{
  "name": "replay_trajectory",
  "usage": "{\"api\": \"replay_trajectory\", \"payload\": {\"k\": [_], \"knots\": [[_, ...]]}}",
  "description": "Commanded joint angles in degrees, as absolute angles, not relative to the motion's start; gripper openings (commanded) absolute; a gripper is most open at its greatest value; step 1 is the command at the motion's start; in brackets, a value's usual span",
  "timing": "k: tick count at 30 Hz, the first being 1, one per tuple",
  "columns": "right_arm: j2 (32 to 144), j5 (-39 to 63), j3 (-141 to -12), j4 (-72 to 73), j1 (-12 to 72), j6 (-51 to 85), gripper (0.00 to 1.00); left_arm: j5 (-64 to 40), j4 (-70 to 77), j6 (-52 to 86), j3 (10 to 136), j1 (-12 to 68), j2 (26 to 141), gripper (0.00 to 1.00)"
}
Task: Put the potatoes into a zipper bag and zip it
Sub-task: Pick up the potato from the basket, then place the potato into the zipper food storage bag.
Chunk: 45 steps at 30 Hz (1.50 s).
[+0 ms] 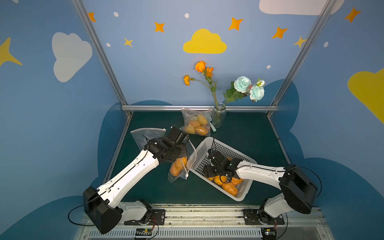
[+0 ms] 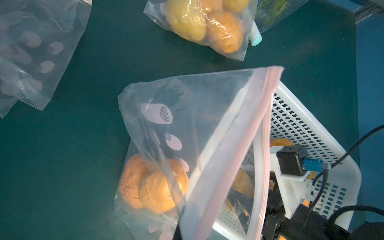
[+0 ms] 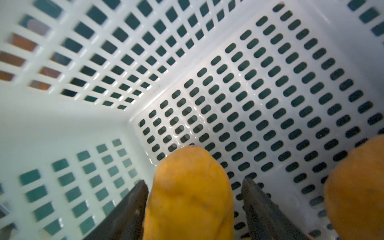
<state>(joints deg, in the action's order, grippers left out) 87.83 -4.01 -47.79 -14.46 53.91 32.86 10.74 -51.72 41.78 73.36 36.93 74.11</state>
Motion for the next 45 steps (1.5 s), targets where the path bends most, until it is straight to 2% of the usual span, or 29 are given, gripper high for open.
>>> {"api": "replay_trajectory", "payload": {"k": [1,11,15,19,22,28,37,45], "knots": [[87.95,-4.13,-48.37,-15.26,54.4,33.31,0.63,11.51,-51.52,41.55,72.46,37.17,72.84,0.04],[75.53,-6.72,-44.35,-13.74,54.58,33.4,0.4,11.18,-51.41,41.49,72.24,37.12,72.51,0.04],[70.37,-7.81,-44.15,-13.45,54.49,32.47,0.37,10.73,-51.33,41.45,72.22,37.17,72.43,0.04],[66.62,-8.5,-45.76,-12.4,54.49,32.96,0.29,10.72,-51.08,41.43,72.07,37.17,72.18,0.04],[65.31,-5.99,-46.65,-7.0,54.58,31.07,0.27,10.22,-50.98,41.41,72.12,37.2,72.16,0.04],[68.98,-0.49,-56.34,-5.69,55.26,27.97,0.23,10.19,-50.8,41.28,71.98,37.16,71.86,0.04],[78.42,1.84,-69.42,-10.2,56.49,23.25,0.19,10.15,-50.8,41.29,71.98,37.18,71.81,0.04],[84.43,2.02,-72.9,-11.69,57.3,22.21,0.18,9.76,-50.55,41.28,71.76,37.13,71.72,0.04]]}}
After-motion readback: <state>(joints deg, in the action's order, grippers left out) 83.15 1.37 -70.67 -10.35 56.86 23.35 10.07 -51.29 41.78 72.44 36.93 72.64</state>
